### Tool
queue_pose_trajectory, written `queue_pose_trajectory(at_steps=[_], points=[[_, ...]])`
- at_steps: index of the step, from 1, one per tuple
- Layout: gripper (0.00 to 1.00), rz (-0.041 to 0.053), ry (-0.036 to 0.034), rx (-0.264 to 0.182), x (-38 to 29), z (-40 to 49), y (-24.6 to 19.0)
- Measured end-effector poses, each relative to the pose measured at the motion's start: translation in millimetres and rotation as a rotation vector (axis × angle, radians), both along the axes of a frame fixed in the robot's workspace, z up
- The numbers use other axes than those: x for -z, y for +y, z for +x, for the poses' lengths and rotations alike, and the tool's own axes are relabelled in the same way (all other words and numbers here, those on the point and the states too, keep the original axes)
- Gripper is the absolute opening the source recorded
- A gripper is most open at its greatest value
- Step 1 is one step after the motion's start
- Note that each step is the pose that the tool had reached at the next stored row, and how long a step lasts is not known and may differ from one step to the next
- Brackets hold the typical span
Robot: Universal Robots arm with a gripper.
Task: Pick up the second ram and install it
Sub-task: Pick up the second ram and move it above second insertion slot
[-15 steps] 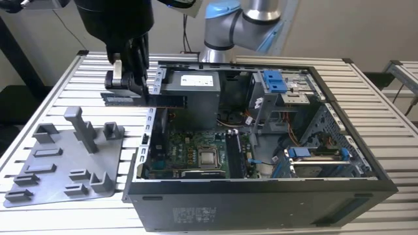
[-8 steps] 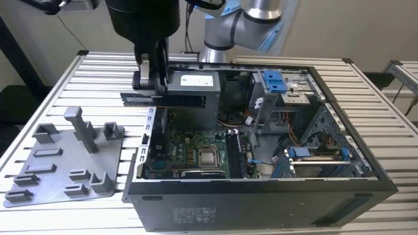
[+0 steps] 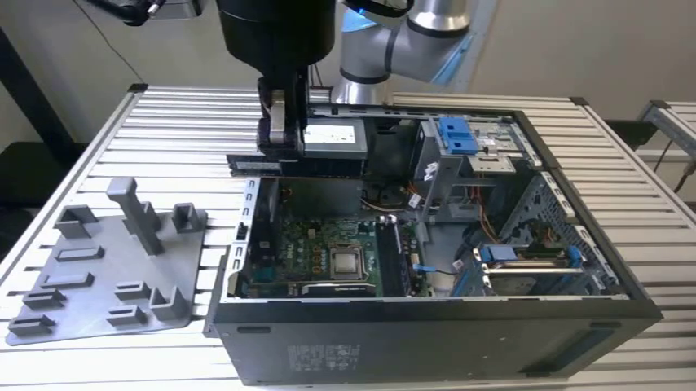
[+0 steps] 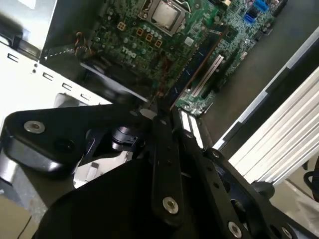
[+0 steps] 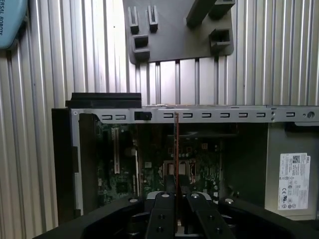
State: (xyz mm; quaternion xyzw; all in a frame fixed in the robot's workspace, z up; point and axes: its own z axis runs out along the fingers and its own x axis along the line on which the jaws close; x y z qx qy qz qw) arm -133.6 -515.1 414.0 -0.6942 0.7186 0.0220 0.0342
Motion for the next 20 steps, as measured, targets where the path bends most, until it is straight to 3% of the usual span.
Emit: queue_pose_trajectory(at_steps=[20], points=[[0.15,0.0000,0.0000,-0.007,0.2,71.5,2.4]])
